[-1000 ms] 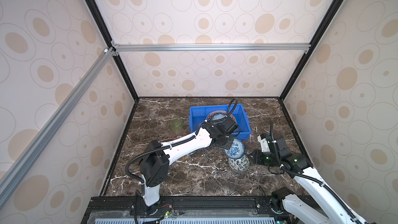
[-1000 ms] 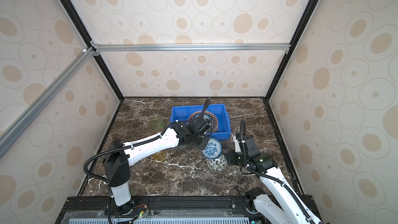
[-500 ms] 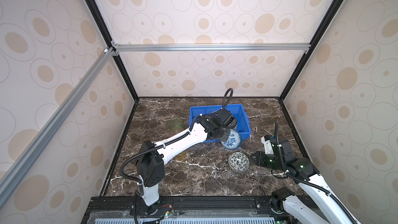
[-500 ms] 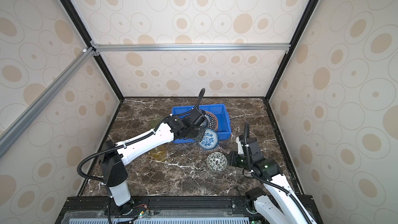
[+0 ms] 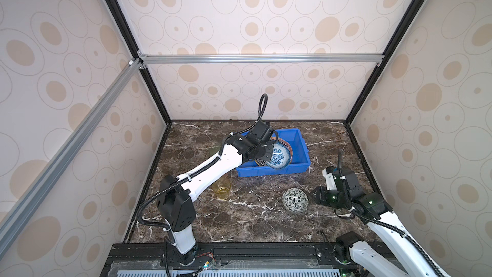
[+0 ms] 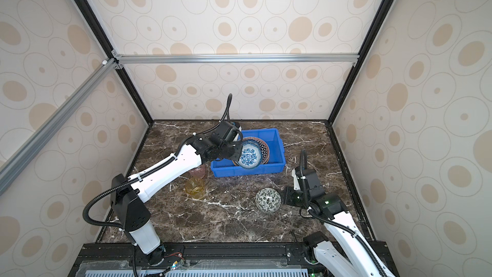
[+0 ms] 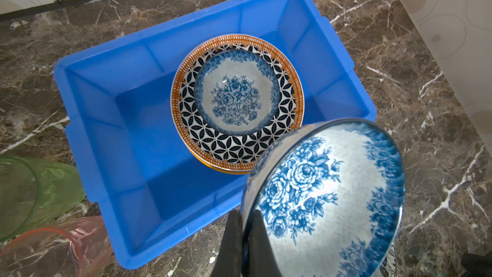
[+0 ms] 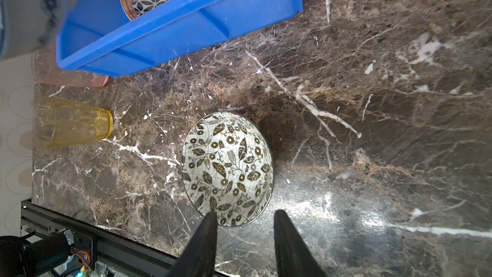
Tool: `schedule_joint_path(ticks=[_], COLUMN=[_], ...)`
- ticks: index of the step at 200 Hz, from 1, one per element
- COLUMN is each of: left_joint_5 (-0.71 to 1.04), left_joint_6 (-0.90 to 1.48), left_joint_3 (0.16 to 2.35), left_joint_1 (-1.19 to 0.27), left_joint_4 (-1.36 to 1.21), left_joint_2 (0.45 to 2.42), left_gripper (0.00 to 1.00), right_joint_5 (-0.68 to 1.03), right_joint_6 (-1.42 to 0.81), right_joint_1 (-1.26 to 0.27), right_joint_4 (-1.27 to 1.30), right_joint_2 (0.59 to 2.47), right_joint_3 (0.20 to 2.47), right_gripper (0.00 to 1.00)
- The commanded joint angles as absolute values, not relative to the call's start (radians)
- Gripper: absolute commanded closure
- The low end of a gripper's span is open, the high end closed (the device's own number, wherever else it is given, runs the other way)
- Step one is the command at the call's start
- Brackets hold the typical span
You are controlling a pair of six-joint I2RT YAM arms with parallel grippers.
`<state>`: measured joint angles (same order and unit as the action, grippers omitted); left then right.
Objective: Place the mixed dishes into the plastic bin
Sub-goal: 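Lift the floral bowl toward the bin with the left gripper while the right gripper releases, then carry the blue floral bowl over the plates in the bin with the left gripper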
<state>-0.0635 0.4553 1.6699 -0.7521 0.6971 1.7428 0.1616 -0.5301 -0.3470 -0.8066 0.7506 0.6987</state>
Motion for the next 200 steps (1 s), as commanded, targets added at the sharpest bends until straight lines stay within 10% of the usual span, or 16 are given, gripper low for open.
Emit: schedule_joint_path(ticks=[1, 200], left_joint_5=[-0.035, 0.063], left_joint_6=[0.454, 0.457], left_joint_3=[1.688, 1.793], left_joint_1=[-0.728, -0.608], left_joint_4=[0.637, 0.581], left_joint_2=[1.704, 1.861], left_gripper=[1.0, 1.0], right_joint_5=[0.15, 0.11], right_joint_6=[-0.515, -0.473], right_joint_1=[-0.35, -0.35], right_joint_4=[-0.803, -0.753], right_joint_2=[0.77, 0.918], right_joint_3=[0.723, 0.736], right_gripper=[0.62, 0.62])
